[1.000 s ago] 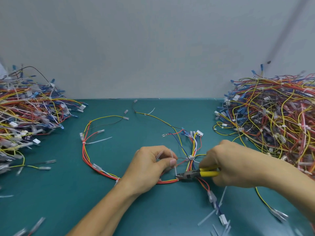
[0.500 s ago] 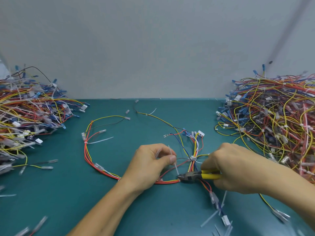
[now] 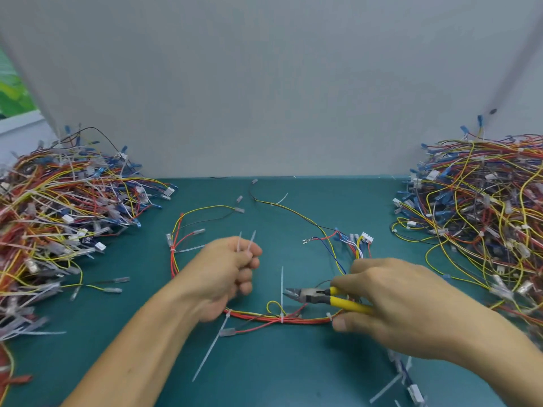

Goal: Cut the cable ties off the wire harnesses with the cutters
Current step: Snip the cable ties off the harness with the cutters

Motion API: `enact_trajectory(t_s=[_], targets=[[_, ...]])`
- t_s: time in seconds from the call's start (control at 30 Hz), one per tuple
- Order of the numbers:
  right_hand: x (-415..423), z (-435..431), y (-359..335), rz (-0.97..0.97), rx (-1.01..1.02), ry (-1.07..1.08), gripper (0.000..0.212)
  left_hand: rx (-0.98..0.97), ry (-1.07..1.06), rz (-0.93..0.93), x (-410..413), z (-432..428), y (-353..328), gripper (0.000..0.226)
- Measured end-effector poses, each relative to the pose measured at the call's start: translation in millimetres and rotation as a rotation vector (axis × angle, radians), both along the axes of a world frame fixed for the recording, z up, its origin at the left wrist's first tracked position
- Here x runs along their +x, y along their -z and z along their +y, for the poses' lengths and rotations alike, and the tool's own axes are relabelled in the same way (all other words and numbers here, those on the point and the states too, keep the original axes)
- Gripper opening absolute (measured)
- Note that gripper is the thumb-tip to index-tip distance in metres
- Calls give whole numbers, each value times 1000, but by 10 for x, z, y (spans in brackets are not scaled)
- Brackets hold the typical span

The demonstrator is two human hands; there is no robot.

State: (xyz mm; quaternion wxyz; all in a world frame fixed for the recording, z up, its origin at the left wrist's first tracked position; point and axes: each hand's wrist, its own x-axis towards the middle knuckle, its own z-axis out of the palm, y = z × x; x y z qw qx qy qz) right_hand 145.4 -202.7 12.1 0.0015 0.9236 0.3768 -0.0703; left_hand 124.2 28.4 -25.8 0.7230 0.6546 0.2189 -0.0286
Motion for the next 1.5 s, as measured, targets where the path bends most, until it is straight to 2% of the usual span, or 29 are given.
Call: enact_trajectory(t_s=[0.1, 0.17, 0.23, 0.37, 0.57, 0.67, 0.8, 0.9, 1.03, 1.1, 1.23, 1.3, 1.4, 1.5], targets=[[-29, 103, 42, -14, -21, 31, 32, 232, 116, 84, -26, -80, 88, 16], [-29, 143, 70, -79, -53, 53, 31, 401, 191, 52, -18, -107, 138, 11], [-26, 168, 88, -156, -97, 70, 34, 540, 240, 20, -8, -112, 168, 20], [-24, 214, 97, -207, -164, 63, 35, 575, 311, -9, -44, -146, 172, 14], [-9, 209, 99, -225, -183, 53, 29, 475, 183, -65, -111, -135, 198, 12], [-18, 193, 132, -205, -190, 54, 30, 610, 283, -44, -142, -81, 131, 12], [-32, 148, 198, -190, -153, 57, 31, 932, 484, 9, -221, 20, 38, 29], [-39, 119, 230, -187, -128, 51, 32, 1082, 585, -81, -258, 0, 59, 22], [-49, 86, 249, -189, -120, 40, 34, 1248, 622, -424, -403, -3, 198, 9], [-66, 74, 257, -188, -117, 36, 35, 1226, 594, -526, -525, 8, 260, 20], [-99, 67, 245, -185, -110, 26, 35, 1134, 431, -573, -593, -26, 320, 41], [-100, 65, 214, -179, -105, 26, 36, 1106, 408, -528, -558, -31, 321, 35], [-79, 73, 148, -152, -107, 22, 35, 1057, 424, -473, -531, -14, 298, 11], [-48, 100, 84, -98, -117, 3, 32, 1038, 439, -460, -523, -26, 276, 7]])
